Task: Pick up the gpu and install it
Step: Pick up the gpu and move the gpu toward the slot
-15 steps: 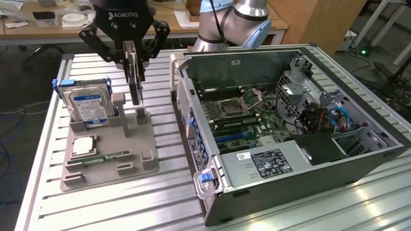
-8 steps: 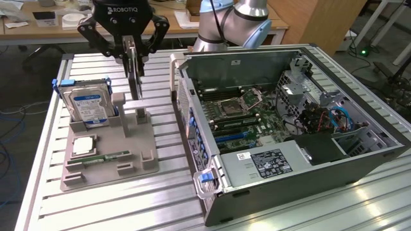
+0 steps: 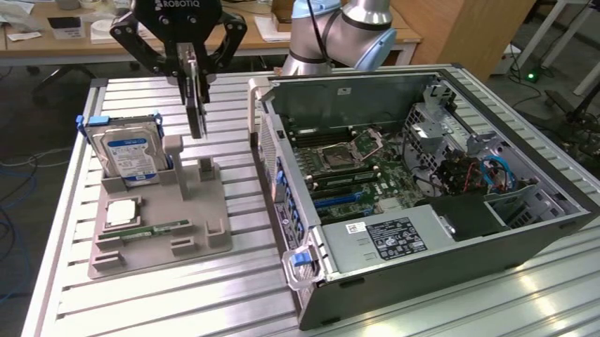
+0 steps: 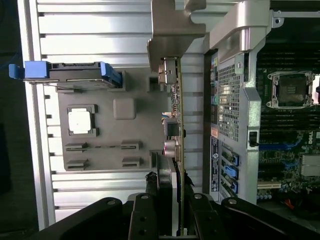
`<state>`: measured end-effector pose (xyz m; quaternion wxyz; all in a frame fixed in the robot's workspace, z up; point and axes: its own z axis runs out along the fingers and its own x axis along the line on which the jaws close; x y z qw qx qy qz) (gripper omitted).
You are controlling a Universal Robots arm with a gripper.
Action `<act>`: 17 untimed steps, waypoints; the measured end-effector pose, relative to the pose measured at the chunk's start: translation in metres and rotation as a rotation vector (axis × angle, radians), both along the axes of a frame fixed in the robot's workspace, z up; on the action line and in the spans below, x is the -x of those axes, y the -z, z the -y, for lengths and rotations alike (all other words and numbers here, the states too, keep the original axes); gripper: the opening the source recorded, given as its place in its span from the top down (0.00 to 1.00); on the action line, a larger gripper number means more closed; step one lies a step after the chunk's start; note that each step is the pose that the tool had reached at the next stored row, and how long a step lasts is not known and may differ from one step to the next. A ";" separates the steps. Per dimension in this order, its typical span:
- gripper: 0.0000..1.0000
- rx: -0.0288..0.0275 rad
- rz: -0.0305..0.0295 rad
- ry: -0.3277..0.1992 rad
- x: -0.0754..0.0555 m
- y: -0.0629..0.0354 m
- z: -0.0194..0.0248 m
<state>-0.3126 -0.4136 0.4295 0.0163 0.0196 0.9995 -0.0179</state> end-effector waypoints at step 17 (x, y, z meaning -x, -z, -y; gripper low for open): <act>0.72 -0.0154 0.0000 0.000 -0.002 -0.0001 0.0001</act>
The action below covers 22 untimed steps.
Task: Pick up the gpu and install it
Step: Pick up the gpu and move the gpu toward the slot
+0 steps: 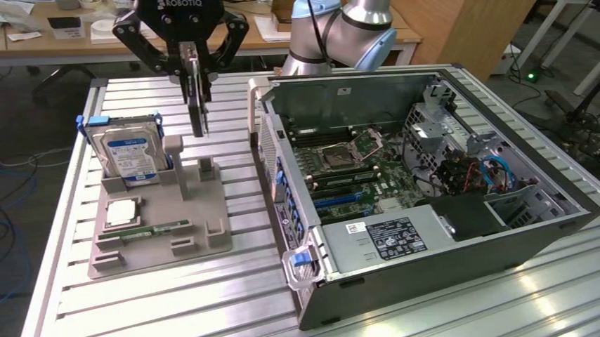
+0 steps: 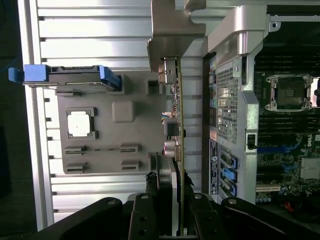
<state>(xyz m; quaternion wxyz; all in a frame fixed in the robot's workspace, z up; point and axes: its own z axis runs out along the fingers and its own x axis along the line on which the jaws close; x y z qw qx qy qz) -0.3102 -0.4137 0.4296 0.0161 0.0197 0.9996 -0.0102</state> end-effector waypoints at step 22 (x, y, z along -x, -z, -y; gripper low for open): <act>0.72 -0.0020 0.0001 0.000 -0.010 0.0000 0.0002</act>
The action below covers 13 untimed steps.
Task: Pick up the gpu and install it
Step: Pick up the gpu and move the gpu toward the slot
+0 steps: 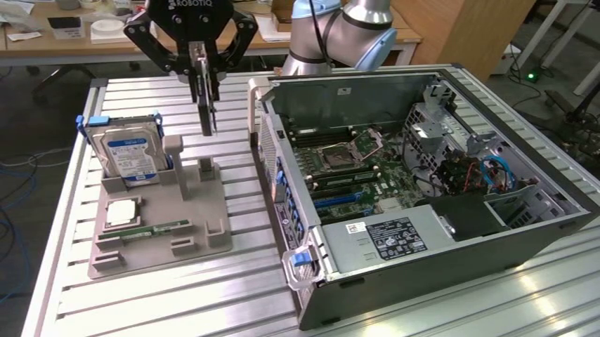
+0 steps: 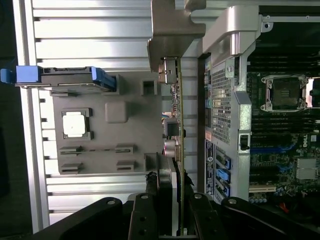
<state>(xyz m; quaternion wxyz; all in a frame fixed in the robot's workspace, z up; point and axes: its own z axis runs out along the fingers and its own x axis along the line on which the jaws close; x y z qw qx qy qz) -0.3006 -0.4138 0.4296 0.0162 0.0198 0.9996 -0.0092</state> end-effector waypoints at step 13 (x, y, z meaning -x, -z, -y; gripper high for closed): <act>0.72 0.0000 0.0000 0.000 -0.008 0.0000 0.0000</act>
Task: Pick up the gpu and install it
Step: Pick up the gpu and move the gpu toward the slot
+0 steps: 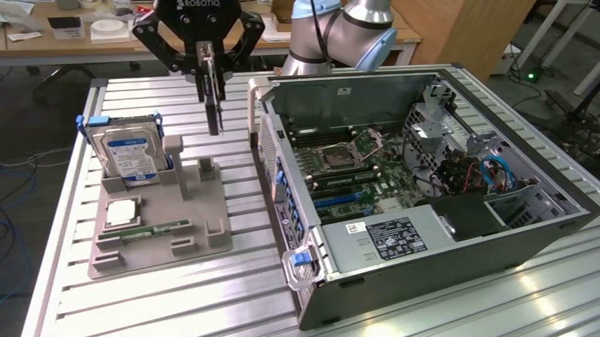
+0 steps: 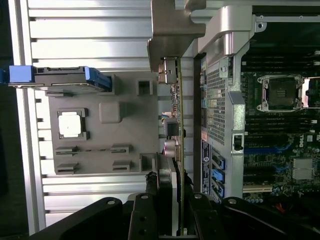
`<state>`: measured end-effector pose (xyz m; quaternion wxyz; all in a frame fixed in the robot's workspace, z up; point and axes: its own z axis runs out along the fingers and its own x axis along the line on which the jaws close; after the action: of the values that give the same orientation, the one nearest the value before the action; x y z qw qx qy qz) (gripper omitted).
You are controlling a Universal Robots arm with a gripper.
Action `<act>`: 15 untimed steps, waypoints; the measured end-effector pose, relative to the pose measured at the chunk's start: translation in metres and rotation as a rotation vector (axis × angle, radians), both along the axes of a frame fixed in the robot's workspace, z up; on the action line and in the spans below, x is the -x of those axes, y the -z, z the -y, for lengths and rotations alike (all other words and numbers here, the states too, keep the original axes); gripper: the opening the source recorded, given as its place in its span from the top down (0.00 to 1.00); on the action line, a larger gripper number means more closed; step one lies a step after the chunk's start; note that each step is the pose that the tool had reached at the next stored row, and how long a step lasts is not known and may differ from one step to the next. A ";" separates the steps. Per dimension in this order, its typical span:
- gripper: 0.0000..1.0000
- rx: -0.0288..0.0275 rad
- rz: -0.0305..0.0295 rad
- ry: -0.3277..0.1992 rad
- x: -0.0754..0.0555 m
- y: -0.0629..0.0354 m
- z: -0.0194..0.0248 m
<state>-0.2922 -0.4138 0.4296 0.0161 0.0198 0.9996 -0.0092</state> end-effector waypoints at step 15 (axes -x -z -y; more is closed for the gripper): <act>0.72 0.0001 -0.0001 0.000 -0.012 -0.0001 0.0000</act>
<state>-0.2807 -0.4138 0.4296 0.0161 0.0198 0.9996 -0.0092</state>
